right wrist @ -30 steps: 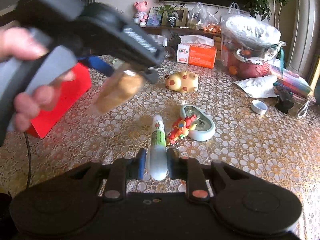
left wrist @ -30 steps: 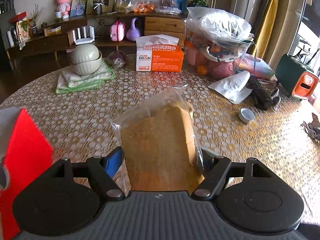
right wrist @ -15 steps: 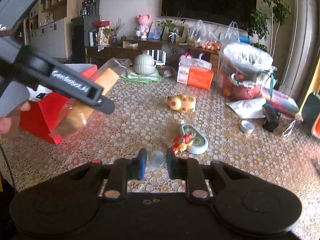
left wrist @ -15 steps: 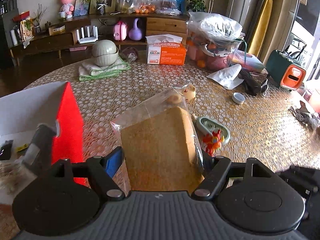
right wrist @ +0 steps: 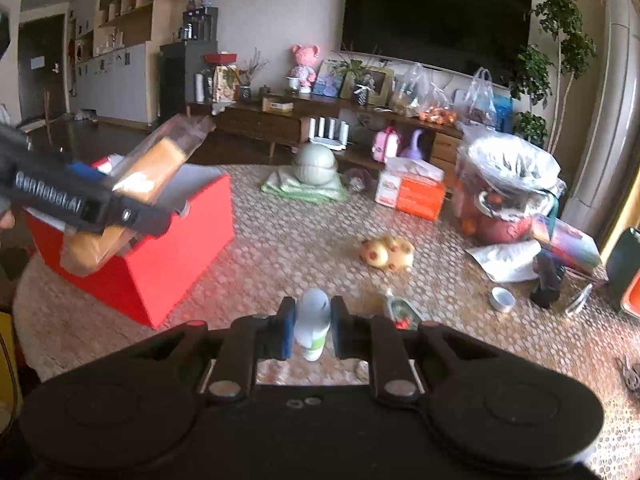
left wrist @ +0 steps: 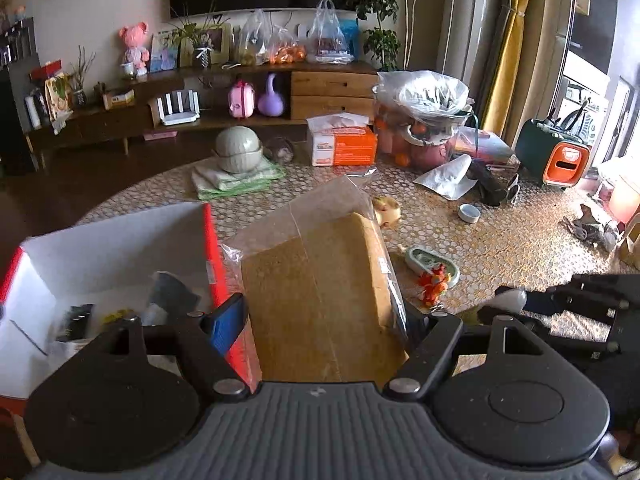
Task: Organize objects
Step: 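Carry the bread loaf with left tool while right tool carries the tube into the red box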
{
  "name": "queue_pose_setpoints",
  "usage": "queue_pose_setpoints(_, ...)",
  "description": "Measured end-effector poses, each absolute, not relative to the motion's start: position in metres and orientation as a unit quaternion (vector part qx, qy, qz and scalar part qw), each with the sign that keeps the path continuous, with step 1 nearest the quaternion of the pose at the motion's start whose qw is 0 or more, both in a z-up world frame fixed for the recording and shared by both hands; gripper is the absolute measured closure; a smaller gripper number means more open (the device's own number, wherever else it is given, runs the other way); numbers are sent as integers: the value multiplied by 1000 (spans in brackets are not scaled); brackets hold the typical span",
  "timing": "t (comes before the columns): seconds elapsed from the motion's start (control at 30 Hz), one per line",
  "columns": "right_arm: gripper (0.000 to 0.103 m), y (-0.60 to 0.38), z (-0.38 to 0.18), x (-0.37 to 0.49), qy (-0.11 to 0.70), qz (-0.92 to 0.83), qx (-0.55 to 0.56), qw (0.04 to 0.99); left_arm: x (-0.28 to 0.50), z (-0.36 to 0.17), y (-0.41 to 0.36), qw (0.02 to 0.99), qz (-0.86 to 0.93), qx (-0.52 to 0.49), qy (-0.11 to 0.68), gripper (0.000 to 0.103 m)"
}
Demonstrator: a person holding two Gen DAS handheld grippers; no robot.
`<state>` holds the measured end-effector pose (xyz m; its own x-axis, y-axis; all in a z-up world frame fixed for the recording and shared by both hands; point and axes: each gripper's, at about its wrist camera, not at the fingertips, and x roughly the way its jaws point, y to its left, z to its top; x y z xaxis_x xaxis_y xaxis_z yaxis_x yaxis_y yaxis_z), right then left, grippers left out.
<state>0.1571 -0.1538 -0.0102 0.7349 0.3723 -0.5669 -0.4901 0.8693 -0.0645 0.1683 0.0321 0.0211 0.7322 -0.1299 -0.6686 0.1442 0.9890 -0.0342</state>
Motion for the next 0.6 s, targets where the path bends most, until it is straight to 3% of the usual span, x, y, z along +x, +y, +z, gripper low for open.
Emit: queue_pose_setpoints(0.6,85,-54,60,180,229,309,-108,917,145,46,149,932,13,49,358,27)
